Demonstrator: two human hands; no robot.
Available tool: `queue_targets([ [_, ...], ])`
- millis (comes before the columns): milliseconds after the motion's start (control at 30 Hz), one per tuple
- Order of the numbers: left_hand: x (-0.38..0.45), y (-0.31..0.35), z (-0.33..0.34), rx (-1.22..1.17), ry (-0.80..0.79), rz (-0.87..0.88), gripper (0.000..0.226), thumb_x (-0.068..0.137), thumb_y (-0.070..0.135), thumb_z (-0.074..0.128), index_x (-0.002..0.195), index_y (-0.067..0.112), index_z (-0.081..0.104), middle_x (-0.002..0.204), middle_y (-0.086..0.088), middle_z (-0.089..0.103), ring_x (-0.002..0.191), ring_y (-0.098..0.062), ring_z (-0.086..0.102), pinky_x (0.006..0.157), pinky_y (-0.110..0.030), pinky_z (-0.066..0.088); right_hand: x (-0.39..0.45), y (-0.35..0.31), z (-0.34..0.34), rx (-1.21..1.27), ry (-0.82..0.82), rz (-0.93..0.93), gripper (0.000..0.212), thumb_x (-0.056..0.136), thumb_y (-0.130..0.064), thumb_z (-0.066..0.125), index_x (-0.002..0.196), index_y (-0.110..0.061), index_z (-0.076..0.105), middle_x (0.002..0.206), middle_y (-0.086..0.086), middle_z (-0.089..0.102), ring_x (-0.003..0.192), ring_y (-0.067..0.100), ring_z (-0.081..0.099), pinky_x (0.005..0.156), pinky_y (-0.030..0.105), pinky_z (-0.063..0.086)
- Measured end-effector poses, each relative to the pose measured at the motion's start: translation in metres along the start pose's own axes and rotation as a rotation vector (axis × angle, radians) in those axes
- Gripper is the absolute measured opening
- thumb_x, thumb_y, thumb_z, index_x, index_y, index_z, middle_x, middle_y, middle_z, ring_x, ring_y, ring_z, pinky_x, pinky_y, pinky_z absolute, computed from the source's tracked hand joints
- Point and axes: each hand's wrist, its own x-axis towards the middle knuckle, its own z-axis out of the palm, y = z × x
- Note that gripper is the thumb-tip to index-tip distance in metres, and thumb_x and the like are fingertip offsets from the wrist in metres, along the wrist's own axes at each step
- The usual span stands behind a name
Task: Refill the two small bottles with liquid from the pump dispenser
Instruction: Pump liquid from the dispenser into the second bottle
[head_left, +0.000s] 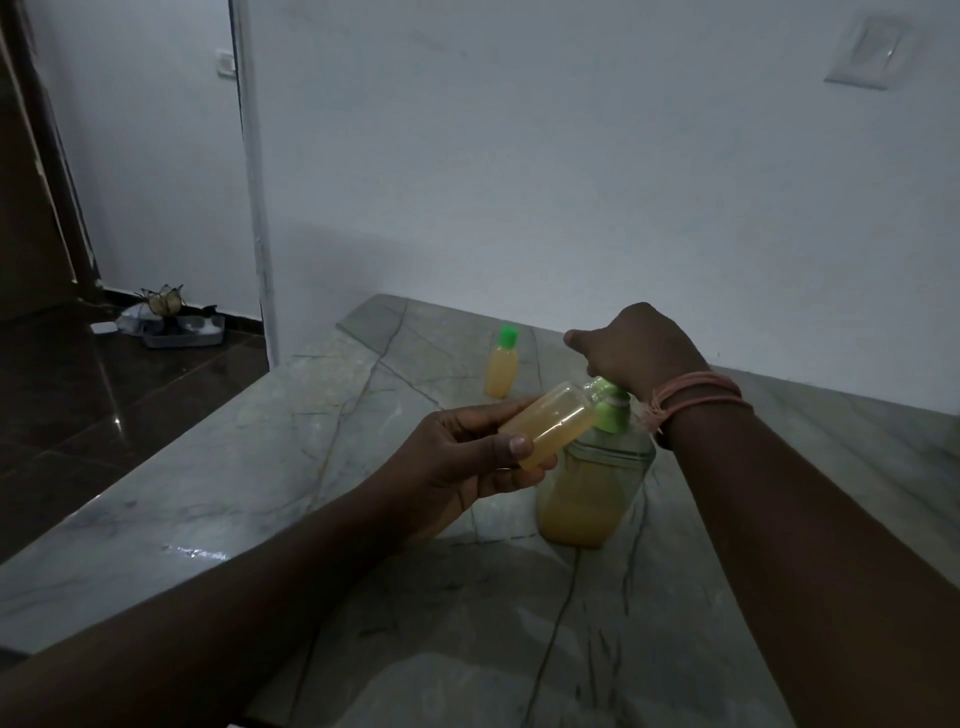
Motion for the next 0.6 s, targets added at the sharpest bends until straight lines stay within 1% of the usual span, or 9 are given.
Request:
queue_targets([
  [100, -0.001, 0.001, 0.001, 0.009, 0.011, -0.001, 0.048, 0.083, 0.025, 0.08, 0.129, 0.022, 0.068, 0.124, -0.013, 0.069, 0.111, -0.032, 0.068, 0.086, -0.03, 0.057, -0.003, -0.003, 0.0, -0.08, 0.047, -0.017, 0.04, 0.078, -0.053, 0.061, 0.068, -0.017, 0.047, 0.081, 0.008, 0.061, 0.079, 0.03, 0.06, 0.067, 0.031, 0.045],
  [200, -0.002, 0.003, 0.003, 0.004, 0.035, -0.007, 0.044, 0.083, 0.021, 0.079, 0.127, 0.022, 0.07, 0.124, -0.013, 0.069, 0.111, -0.032, 0.069, 0.086, -0.03, 0.057, -0.006, -0.009, -0.006, -0.18, 0.079, -0.053, 0.038, 0.079, -0.05, 0.06, 0.064, -0.018, 0.044, 0.068, 0.003, 0.052, 0.07, 0.027, 0.054, 0.062, 0.03, 0.04],
  [267, -0.002, 0.003, 0.004, -0.006, 0.039, -0.007, 0.044, 0.082, 0.022, 0.08, 0.125, 0.023, 0.071, 0.124, -0.013, 0.07, 0.111, -0.032, 0.069, 0.086, -0.03, 0.057, -0.005, -0.013, -0.007, -0.228, 0.101, -0.083, 0.04, 0.079, -0.051, 0.059, 0.063, -0.019, 0.042, 0.063, 0.0, 0.046, 0.068, 0.026, 0.051, 0.06, 0.03, 0.037],
  [367, -0.001, 0.003, 0.003, -0.002, 0.041, -0.015, 0.048, 0.079, 0.027, 0.084, 0.125, 0.023, 0.071, 0.124, -0.013, 0.069, 0.111, -0.033, 0.068, 0.086, -0.03, 0.057, -0.003, -0.009, -0.002, -0.177, 0.136, -0.095, 0.042, 0.081, -0.055, 0.055, 0.065, -0.017, 0.044, 0.068, 0.003, 0.05, 0.072, 0.028, 0.053, 0.063, 0.031, 0.039],
  [467, 0.0, 0.002, 0.001, 0.006, 0.038, -0.028, 0.053, 0.076, 0.03, 0.086, 0.126, 0.023, 0.071, 0.123, -0.014, 0.07, 0.11, -0.032, 0.069, 0.085, -0.03, 0.057, -0.002, -0.004, 0.002, -0.121, 0.103, -0.061, 0.039, 0.079, -0.052, 0.057, 0.067, -0.016, 0.049, 0.075, 0.006, 0.059, 0.074, 0.029, 0.059, 0.064, 0.031, 0.042],
  [533, 0.0, 0.002, 0.001, 0.0, 0.045, -0.027, 0.054, 0.075, 0.031, 0.087, 0.126, 0.023, 0.071, 0.122, -0.015, 0.07, 0.11, -0.033, 0.069, 0.085, -0.03, 0.058, -0.003, -0.004, 0.002, -0.118, 0.098, -0.063, 0.036, 0.078, -0.05, 0.059, 0.065, -0.017, 0.049, 0.071, 0.004, 0.058, 0.069, 0.027, 0.058, 0.061, 0.03, 0.041],
  [600, -0.001, 0.002, 0.003, 0.006, 0.048, -0.028, 0.053, 0.075, 0.03, 0.086, 0.126, 0.023, 0.071, 0.122, -0.015, 0.07, 0.11, -0.033, 0.069, 0.085, -0.03, 0.058, -0.005, -0.006, 0.0, -0.138, 0.106, -0.07, 0.036, 0.079, -0.049, 0.058, 0.064, -0.018, 0.048, 0.066, 0.002, 0.053, 0.062, 0.024, 0.053, 0.059, 0.029, 0.038],
])
